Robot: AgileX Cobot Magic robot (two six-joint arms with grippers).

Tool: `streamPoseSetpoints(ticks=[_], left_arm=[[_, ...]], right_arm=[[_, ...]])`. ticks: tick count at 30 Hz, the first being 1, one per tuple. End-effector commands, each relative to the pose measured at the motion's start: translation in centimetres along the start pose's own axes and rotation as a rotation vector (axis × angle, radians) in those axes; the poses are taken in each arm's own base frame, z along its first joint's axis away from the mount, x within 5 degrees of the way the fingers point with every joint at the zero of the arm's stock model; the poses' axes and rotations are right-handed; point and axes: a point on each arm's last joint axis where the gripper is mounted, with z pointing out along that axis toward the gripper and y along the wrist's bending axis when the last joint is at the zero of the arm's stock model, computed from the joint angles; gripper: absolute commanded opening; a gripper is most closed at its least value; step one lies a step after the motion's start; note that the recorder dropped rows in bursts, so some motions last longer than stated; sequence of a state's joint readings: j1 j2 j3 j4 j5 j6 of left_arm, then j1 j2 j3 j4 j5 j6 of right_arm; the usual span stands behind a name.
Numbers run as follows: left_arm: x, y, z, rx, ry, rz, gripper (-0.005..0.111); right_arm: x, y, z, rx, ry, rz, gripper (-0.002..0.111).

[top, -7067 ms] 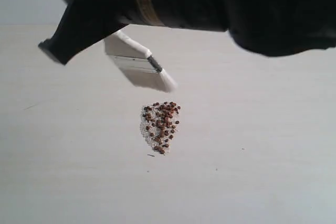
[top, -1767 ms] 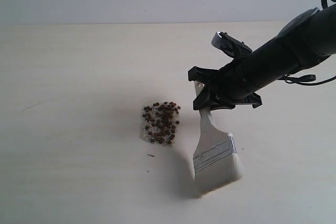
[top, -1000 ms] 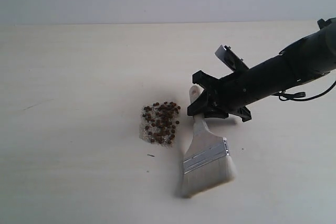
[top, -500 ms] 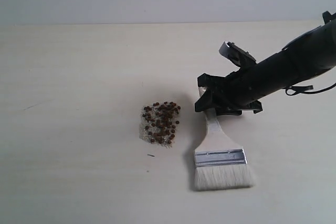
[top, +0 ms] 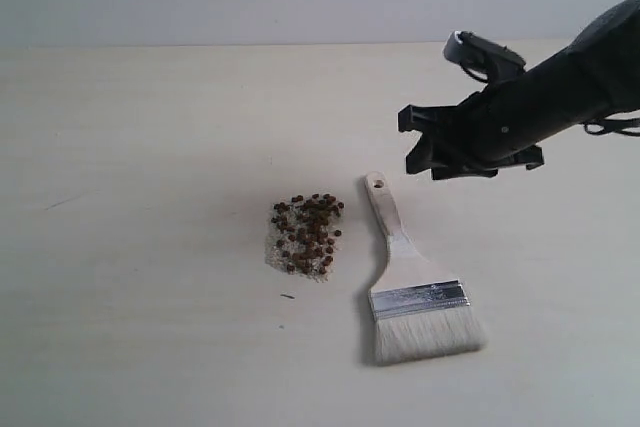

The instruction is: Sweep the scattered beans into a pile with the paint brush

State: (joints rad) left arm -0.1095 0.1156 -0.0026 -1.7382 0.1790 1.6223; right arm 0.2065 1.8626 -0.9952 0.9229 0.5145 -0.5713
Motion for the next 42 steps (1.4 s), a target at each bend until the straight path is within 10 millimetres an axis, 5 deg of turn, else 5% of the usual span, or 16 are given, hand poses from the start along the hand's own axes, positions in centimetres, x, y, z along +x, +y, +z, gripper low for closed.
streamPoseSetpoints(ticks=[1,2,11,17,22,31,42], left_arm=[[0.1,0.0,0.0,0.006,-0.003,-0.004,0.000],[0.1,0.0,0.0,0.006,-0.003,-0.004,0.000],[0.1,0.0,0.0,0.006,-0.003,-0.004,0.000],[0.1,0.0,0.0,0.006,-0.003,-0.004,0.000],[0.1,0.0,0.0,0.006,-0.003,-0.004,0.000],[0.1,0.0,0.0,0.006,-0.003,-0.004,0.000],[0.1,0.0,0.0,0.006,-0.003,-0.004,0.000]], right_arm=[[0.0,0.2,-4.4,0.119,-0.157,0.017,0.008],[0.3,0.3,-5.6,0.133,-0.207,0.023,0.000],[6.3,2.0,-16.1,0.100,-0.648,-0.009,0.000],[12.4,2.6,-20.4,0.014,-0.782,-0.080,0.000],[15.6,3.5,-24.0,-0.074,-0.931,-0.145,0.000],[19.6,4.1,-28.0,-0.170,-1.164,-0.222,0.000],[21.1,4.1,-29.1,-0.149,-1.254,-0.297,0.000]])
